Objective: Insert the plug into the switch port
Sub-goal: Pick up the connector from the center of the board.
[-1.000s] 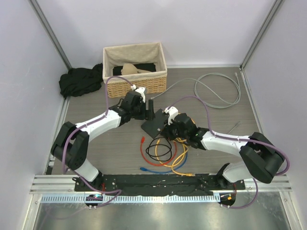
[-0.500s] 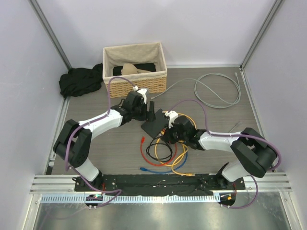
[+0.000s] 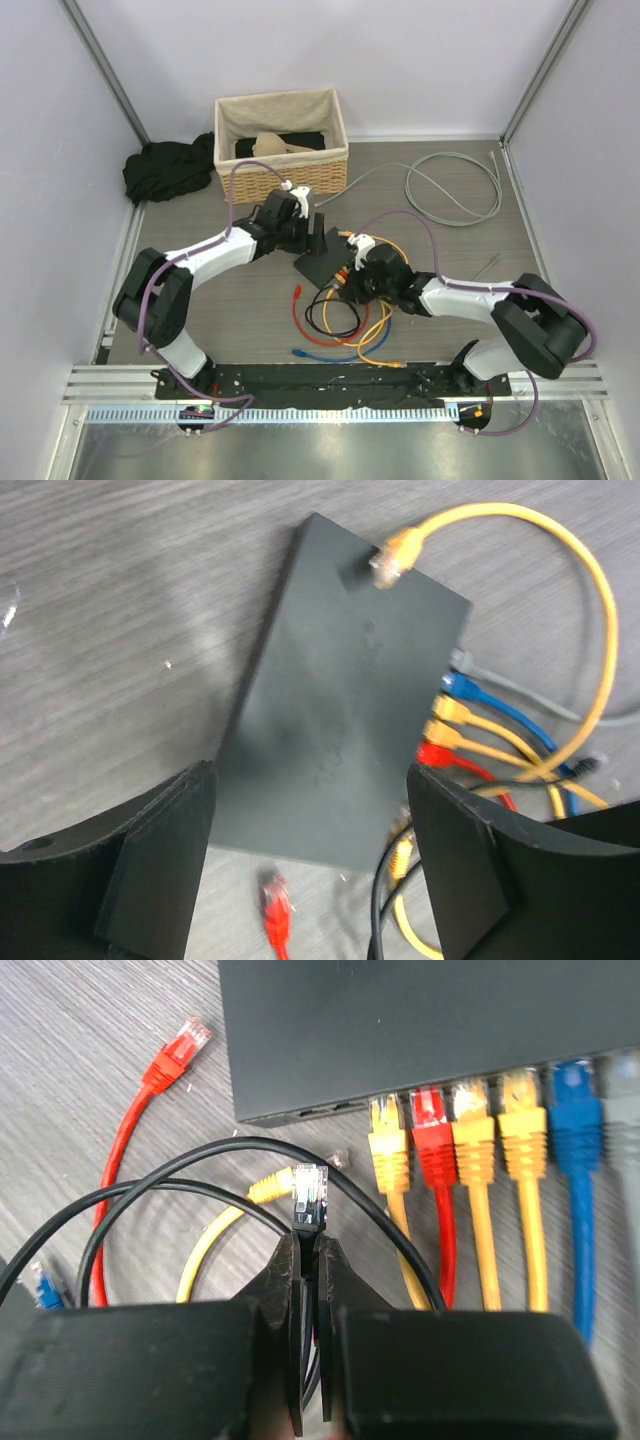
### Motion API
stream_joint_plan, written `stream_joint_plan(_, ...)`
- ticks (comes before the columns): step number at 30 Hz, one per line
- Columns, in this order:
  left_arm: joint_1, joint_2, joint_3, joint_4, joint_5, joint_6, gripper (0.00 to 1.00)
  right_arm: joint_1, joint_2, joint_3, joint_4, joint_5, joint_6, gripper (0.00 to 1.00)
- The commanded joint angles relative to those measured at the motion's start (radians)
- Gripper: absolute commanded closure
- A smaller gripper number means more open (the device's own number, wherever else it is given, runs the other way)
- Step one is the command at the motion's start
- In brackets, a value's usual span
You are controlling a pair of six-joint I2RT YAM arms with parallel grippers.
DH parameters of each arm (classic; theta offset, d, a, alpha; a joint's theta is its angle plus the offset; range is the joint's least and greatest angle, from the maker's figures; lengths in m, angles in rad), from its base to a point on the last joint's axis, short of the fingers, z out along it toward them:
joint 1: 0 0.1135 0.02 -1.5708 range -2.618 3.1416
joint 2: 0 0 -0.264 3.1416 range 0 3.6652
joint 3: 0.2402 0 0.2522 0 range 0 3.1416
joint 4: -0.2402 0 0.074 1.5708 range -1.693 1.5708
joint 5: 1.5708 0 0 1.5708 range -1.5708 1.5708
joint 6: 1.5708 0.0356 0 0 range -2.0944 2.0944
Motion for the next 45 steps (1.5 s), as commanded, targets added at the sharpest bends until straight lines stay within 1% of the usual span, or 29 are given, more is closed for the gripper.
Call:
stream_joint_plan(1, -0.025, -0.121, -0.059, -0.010, 0.060, -0.050, 0.25, -0.003, -0.114, 0.020, -0.072, 0.068, -0.002, 0.99)
stream_joint_plan(4, -0.083, -0.165, -0.112, -0.026, 0.059, -0.089, 0.30, -0.003, -0.118, 0.018, -0.088, 0.071, -0.008, 0.99)
stream_joint_plan(5, -0.121, -0.170, -0.121, -0.042, 0.050, -0.092, 0.31, -0.003, -0.117, 0.015, -0.086, 0.070, -0.005, 0.99)
stream_joint_plan(6, -0.141, -0.169, -0.128, -0.058, 0.036, -0.089, 0.34, -0.003, -0.114, 0.015, -0.082, 0.070, 0.000, 0.99)
stream_joint_plan(8, -0.195, -0.152, -0.129, -0.103, 0.002, -0.081, 0.37, -0.003, -0.114, 0.006, -0.072, 0.068, 0.005, 0.99)
stream_joint_plan(11, -0.239, -0.123, -0.116, -0.155, -0.053, -0.076, 0.43, -0.003, -0.125, -0.003, -0.057, 0.068, 0.014, 0.99)
stream_joint_plan(15, -0.267, -0.080, -0.099, -0.192, -0.143, -0.072, 0.45, -0.003, -0.134, -0.015, -0.051, 0.067, 0.020, 0.99)
stream_joint_plan(22, -0.296, -0.011, -0.076, -0.200, -0.154, -0.056, 0.54, -0.003, -0.155, -0.040, -0.037, 0.073, 0.038, 0.99)
stream_joint_plan(23, -0.301, -0.005, -0.073, -0.198, -0.154, -0.056, 0.57, -0.003, -0.161, -0.041, -0.037, 0.074, 0.038, 0.99)
stream_joint_plan(24, -0.304, -0.001, -0.070, -0.198, -0.159, -0.058, 0.65, -0.003, -0.166, -0.045, -0.035, 0.074, 0.040, 0.99)
stream_joint_plan(28, -0.315, -0.026, -0.064, -0.192, -0.156, -0.069, 0.82, -0.003, -0.184, -0.051, -0.042, 0.077, 0.043, 0.99)
stream_joint_plan(29, -0.315, -0.058, -0.067, -0.194, -0.153, -0.072, 0.88, -0.003, -0.190, -0.052, -0.046, 0.077, 0.044, 0.99)
stream_joint_plan(31, -0.315, -0.101, -0.076, -0.194, -0.151, -0.093, 0.93, -0.003, -0.215, -0.055, -0.052, 0.082, 0.044, 0.99)
stream_joint_plan(32, -0.316, -0.159, -0.092, -0.197, -0.153, -0.104, 0.99, -0.003, -0.227, -0.055, -0.061, 0.085, 0.044, 0.99)
stream_joint_plan(34, -0.316, -0.225, -0.113, -0.204, -0.163, -0.139, 1.00, -0.003, -0.267, -0.051, -0.072, 0.091, 0.044, 0.99)
stream_joint_plan(35, -0.316, -0.259, -0.136, -0.207, -0.192, -0.153, 1.00, -0.003, -0.281, -0.049, -0.078, 0.094, 0.044, 0.99)
stream_joint_plan(36, -0.316, -0.334, -0.148, -0.214, -0.208, -0.164, 1.00, -0.003, -0.296, -0.046, -0.080, 0.094, 0.044, 0.99)
stream_joint_plan(38, -0.316, -0.408, -0.174, -0.244, -0.268, -0.201, 1.00, -0.003, -0.333, -0.037, -0.086, 0.094, 0.043, 0.99)
stream_joint_plan(39, -0.315, -0.490, -0.182, -0.256, -0.294, -0.214, 1.00, -0.003, -0.344, -0.032, -0.089, 0.084, 0.041, 0.99)
stream_joint_plan(40, -0.315, -0.524, -0.190, -0.284, -0.330, -0.245, 1.00, -0.003, -0.358, -0.025, -0.089, 0.078, 0.043, 0.99)
stream_joint_plan(41, -0.315, -0.564, -0.207, -0.302, -0.407, -0.268, 1.00, -0.003, -0.361, -0.023, -0.085, 0.074, 0.043, 0.99)
stream_joint_plan(42, -0.315, -0.630, -0.217, -0.321, -0.451, -0.286, 1.00, -0.005, -0.362, -0.020, -0.083, 0.062, 0.040, 0.99)
stream_joint_plan(43, -0.316, -0.664, -0.228, -0.363, -0.494, -0.308, 1.00, -0.003, -0.361, -0.015, -0.078, 0.055, 0.040, 0.99)
stream_joint_plan(44, -0.315, -0.694, -0.250, -0.397, -0.592, -0.382, 1.00, -0.003, -0.350, -0.015, -0.060, 0.050, 0.040, 0.99)
stream_joint_plan(45, -0.316, -0.722, -0.260, -0.433, -0.637, -0.423, 1.00, -0.005, -0.341, -0.014, -0.051, 0.045, 0.041, 0.99)
